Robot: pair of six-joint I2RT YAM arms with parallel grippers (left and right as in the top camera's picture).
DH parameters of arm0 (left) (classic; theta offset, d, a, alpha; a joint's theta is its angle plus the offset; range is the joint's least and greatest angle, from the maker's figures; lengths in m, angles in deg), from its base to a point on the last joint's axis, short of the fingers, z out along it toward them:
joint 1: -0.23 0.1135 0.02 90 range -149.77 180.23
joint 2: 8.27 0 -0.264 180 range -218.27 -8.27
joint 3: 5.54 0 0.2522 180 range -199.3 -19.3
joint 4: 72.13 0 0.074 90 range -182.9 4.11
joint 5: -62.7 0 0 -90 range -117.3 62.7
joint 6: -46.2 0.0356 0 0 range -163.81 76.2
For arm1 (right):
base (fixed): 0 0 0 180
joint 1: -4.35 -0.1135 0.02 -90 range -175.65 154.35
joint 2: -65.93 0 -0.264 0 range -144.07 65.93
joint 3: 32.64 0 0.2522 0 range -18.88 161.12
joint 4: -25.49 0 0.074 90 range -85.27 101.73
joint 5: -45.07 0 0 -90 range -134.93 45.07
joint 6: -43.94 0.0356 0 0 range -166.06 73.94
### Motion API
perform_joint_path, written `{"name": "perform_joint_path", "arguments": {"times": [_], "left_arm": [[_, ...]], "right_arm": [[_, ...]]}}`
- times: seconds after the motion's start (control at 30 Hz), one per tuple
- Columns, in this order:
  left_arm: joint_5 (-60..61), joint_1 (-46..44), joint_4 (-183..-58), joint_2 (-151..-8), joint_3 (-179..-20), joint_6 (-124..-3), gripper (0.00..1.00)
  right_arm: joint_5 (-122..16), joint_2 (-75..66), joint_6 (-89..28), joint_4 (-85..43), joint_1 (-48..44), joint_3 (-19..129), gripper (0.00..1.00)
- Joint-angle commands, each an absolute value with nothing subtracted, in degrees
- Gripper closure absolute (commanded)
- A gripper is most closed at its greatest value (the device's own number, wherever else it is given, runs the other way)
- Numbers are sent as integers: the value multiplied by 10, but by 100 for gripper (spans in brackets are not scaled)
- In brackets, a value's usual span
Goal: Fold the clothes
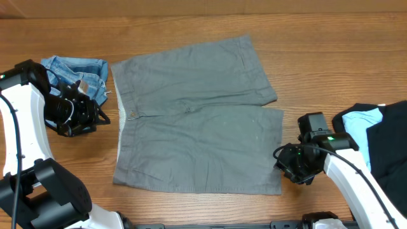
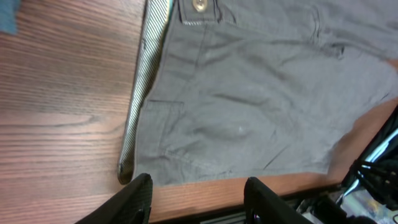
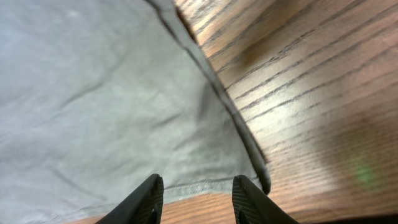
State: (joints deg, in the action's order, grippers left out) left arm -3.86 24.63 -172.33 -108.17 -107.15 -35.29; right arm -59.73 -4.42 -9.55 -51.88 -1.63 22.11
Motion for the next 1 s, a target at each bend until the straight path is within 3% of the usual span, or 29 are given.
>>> {"name": "perform_joint_path", "arguments": {"times": [0.0,0.17,0.33,0.5,0.67,0.73,0.8,0.97], "left_arm": [[-53,223,-1731,-1070,-1075,-351,49],[-76,223,-1756,-1058,-1068,-357,54],[-158,228,-1773,-982,-1059,-423,53],[-178,226,-1711,-882,-986,-456,50],[-130,226,-1672,-853,-894,-455,62],[-118,226,-1658,-855,-859,-455,63],[-103,226,-1647,-855,-827,-455,63],[-64,226,-1627,-855,-794,-455,44]], "right_arm": [[-600,-37,-109,-545,-13,227,57],[-626,-37,-109,-533,-13,204,53],[-647,-37,-109,-510,-13,192,52],[-674,-37,-93,-438,-19,141,82],[-678,-54,-47,-385,-19,78,88],[-677,-65,-30,-381,-19,65,89],[-673,-73,-23,-391,-19,65,96],[-661,-73,-14,-436,-5,70,96]]}}
